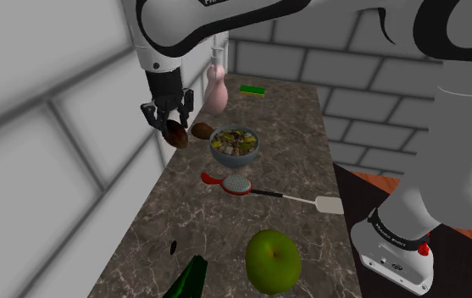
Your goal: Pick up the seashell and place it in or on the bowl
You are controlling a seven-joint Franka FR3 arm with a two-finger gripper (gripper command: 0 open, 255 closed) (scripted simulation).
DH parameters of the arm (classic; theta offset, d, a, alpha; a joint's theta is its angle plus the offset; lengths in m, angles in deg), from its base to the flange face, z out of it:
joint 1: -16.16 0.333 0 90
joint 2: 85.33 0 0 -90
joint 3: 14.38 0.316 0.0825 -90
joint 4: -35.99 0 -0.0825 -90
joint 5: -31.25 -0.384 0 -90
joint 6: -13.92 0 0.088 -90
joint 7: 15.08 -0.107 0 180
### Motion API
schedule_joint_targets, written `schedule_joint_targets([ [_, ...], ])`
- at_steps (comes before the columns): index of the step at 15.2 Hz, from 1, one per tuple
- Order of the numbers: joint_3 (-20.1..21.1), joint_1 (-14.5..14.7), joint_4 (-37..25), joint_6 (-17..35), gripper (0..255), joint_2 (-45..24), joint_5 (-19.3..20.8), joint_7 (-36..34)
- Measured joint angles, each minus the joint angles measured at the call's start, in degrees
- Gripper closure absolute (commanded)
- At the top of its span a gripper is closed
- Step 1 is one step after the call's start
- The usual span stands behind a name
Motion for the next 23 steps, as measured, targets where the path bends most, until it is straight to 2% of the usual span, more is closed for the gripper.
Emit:
schedule_joint_targets([
  [9, -2.61, -7.62, 19.13, 4.56, 255, 14.88, -4.42, 10.48],
  [14, -5.7, -11.33, 26.88, 5.34, 255, 21.82, -5.85, 17.77],
  [17, -6.53, -12.09, 30.3, 7.1, 255, 23.48, -6.16, 19.63],
  [23, -6.52, -12.09, 33.45, 11.53, 255, 22.14, -5.94, 19.74],
])
